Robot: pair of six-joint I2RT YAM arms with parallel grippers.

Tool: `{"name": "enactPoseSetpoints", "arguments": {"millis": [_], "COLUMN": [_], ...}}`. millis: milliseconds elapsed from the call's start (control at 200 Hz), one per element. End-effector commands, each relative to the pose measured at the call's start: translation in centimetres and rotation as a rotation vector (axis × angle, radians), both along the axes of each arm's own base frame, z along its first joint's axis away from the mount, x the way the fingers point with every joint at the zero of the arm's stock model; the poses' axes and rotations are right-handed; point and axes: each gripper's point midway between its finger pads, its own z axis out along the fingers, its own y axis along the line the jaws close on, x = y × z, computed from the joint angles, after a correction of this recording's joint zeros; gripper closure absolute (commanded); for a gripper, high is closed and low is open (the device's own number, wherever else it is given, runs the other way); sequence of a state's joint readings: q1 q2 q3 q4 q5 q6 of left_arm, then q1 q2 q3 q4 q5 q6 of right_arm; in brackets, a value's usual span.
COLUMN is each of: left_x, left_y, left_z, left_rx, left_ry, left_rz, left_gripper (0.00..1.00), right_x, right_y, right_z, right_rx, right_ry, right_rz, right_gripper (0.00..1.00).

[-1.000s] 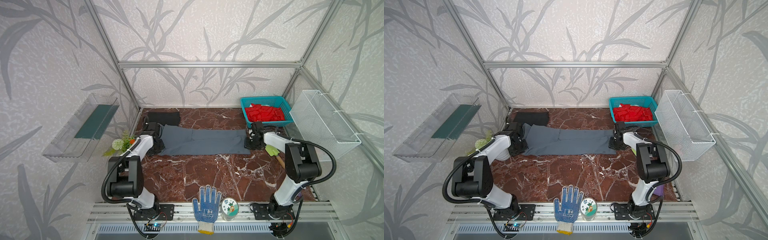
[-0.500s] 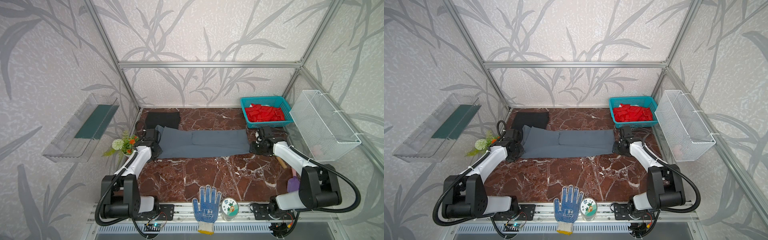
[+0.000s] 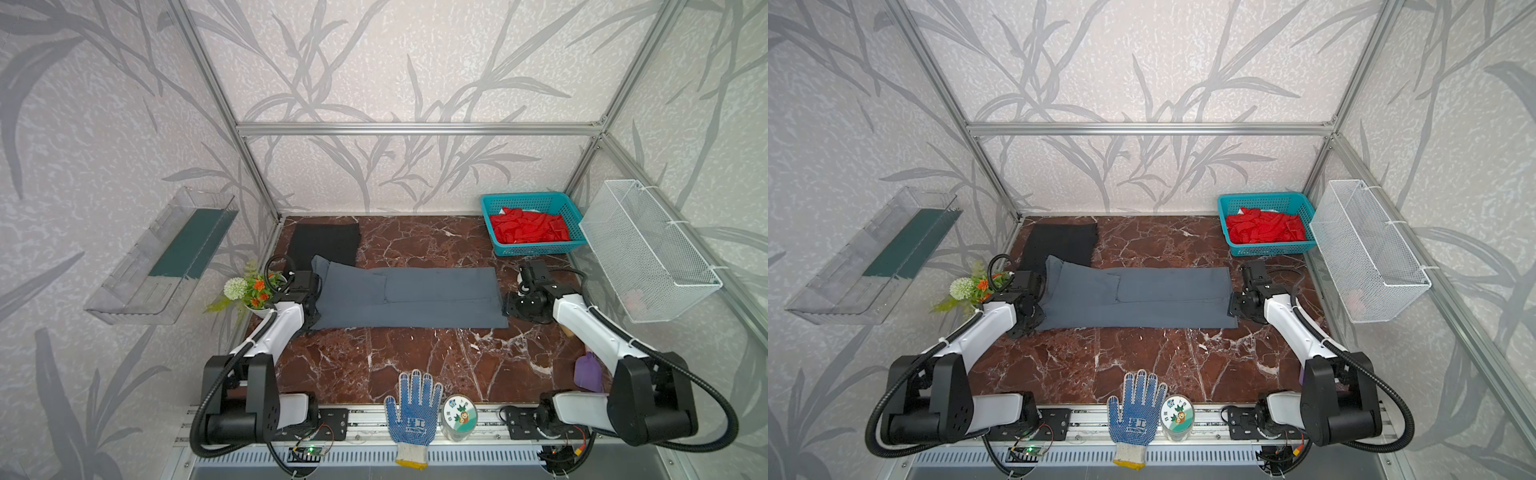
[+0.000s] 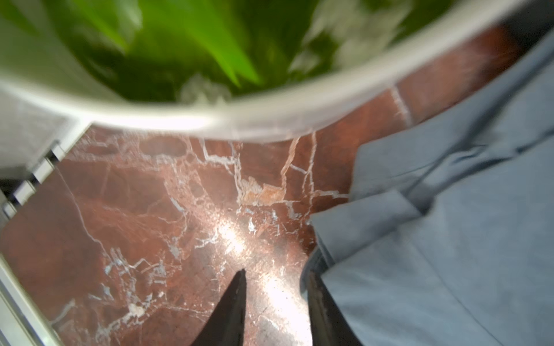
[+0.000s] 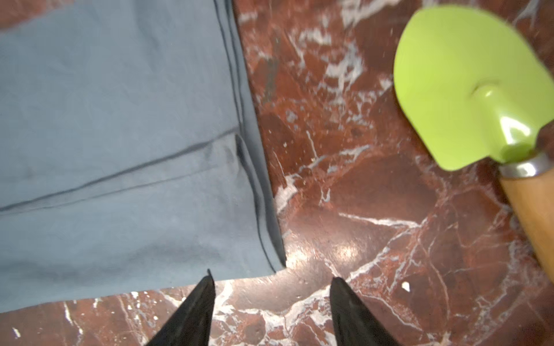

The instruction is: Fold and stack the t-shirts

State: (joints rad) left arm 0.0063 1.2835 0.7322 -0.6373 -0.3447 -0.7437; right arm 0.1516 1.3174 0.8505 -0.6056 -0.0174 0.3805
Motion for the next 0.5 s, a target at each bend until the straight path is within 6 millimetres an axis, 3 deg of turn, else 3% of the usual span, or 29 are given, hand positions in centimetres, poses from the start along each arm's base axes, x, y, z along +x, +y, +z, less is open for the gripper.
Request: {"name": "enactPoseSetpoints", "arguments": {"millis": [0,165,260,275,375,495], "left_x": [2.5,6.5,8.0,8.2,9.4,10.3], "left_y": [-1.7,-7.5,-9.2,-9.4,-10.4,-11.4], "left_z": [2.5,2.0,0.8,0.6,-1.5,-4.2], "left_rx": [0.007,-0.105,-0.114,-0.117,-0.153,-0.186], "left_ry": [-0.076,-0.078,-0.032,-0.025,0.033,0.099], "left_rz": [-0.125,-0.338,-0.375,-0.379,-0.380,-0.387], "left_gripper": [0.62,0.61,0.61,0.61,0.61,0.61], "right_x": [3.2,6.2,7.4,7.5,7.7,6.3], "right_y": [3.2,8.3,10.7,11.0,11.6,10.4], "right_z": [2.1,0.2,-1.0,-2.1,-4.4,-7.1], "right_rx": [0.058,0.135,0.161,0.166,0.190,0.139], "right_ry": [-0.094,-0.013,0.006,0.029,0.094,0.188], "right_rz": [0.085,0.185,0.213,0.211,0.189,0.153], "right_gripper": [0.38,0.38,0.38,0.38,0.38,0.37]}}
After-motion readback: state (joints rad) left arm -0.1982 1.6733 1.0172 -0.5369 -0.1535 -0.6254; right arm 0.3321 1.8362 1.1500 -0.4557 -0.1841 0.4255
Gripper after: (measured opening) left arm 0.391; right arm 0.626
